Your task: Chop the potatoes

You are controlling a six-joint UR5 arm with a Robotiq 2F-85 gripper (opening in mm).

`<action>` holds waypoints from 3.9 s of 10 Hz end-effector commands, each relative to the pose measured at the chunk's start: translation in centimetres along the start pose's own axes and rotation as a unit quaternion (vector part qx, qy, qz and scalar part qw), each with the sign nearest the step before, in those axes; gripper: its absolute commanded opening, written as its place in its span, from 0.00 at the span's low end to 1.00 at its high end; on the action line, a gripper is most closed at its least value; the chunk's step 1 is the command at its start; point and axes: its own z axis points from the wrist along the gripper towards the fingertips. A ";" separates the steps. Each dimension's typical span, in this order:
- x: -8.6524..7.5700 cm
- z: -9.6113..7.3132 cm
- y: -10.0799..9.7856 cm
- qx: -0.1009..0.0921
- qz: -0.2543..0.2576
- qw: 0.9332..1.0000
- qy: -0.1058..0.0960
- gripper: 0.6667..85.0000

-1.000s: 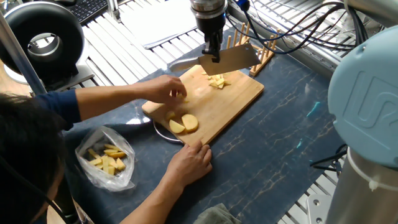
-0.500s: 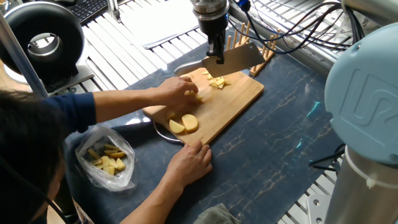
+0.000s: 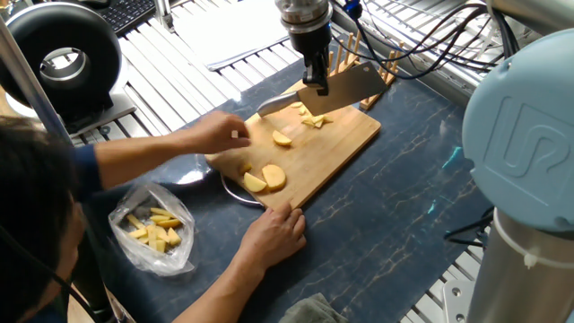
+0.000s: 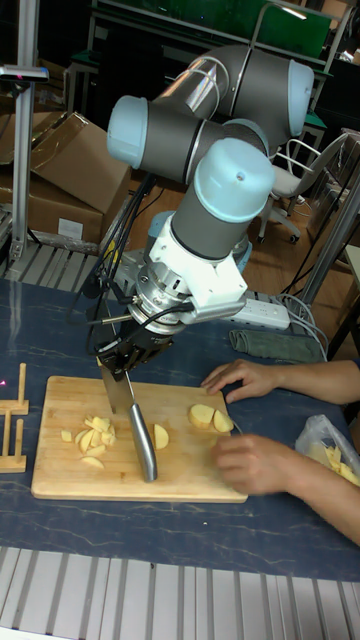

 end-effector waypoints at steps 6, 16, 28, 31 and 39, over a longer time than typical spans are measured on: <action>1.4 0.9 0.4 -0.017 -0.015 1.000 0.019 0.00; 3.7 1.2 1.0 -0.026 -0.010 0.997 0.066 0.00; 3.8 1.9 1.2 -0.026 -0.003 0.996 0.080 0.00; 3.8 1.7 1.2 -0.027 0.003 0.997 0.079 0.00; -7.1 -6.7 1.1 0.007 0.127 0.983 -0.129 0.00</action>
